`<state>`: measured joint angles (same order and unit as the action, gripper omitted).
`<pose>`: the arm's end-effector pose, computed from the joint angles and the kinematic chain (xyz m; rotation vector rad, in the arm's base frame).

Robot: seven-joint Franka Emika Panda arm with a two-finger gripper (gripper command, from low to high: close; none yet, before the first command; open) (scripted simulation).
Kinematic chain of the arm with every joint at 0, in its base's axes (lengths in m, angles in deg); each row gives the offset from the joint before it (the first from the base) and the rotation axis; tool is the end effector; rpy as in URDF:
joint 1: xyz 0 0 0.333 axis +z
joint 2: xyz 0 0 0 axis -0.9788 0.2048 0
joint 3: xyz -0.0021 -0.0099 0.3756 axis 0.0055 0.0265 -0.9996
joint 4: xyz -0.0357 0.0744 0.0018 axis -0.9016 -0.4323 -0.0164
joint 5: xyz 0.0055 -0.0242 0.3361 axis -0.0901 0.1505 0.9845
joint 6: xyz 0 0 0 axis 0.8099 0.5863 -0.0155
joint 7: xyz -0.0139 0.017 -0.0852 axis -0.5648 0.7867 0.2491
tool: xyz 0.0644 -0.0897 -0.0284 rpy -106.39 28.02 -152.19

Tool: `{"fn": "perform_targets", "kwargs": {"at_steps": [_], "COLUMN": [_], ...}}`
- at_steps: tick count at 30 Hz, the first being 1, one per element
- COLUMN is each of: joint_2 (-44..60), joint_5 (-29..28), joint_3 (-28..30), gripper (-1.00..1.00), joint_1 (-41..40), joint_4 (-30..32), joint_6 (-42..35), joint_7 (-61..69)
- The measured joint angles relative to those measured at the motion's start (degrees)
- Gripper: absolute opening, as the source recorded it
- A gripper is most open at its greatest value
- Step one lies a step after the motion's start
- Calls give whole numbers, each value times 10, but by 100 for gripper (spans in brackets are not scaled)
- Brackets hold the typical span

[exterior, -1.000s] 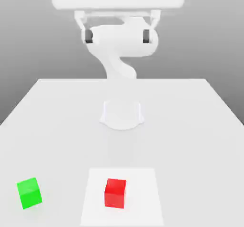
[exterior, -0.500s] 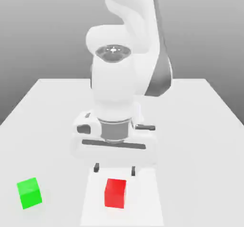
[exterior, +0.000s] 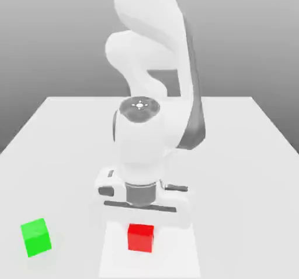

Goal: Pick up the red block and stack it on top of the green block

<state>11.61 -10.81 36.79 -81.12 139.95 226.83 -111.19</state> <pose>0.4176 -0.0163 0.2915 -2.8105 1.4034 -0.0005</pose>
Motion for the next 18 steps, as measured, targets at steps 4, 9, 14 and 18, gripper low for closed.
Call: {"fn": "perform_targets", "kwargs": {"at_steps": [4,9,14,18], "joint_2": [-40,-39,45,60], "joint_5": [10,26,77,84], "joint_3": [34,109,126,121], "gripper": [-100,-100,-100,100], "joint_1": [-32,-108,-151,-157], "joint_4": [-16,-64,-98,-100], "joint_6": [-57,-103,-58,-45], "joint_7": [-42,-142,-167,-163]}}
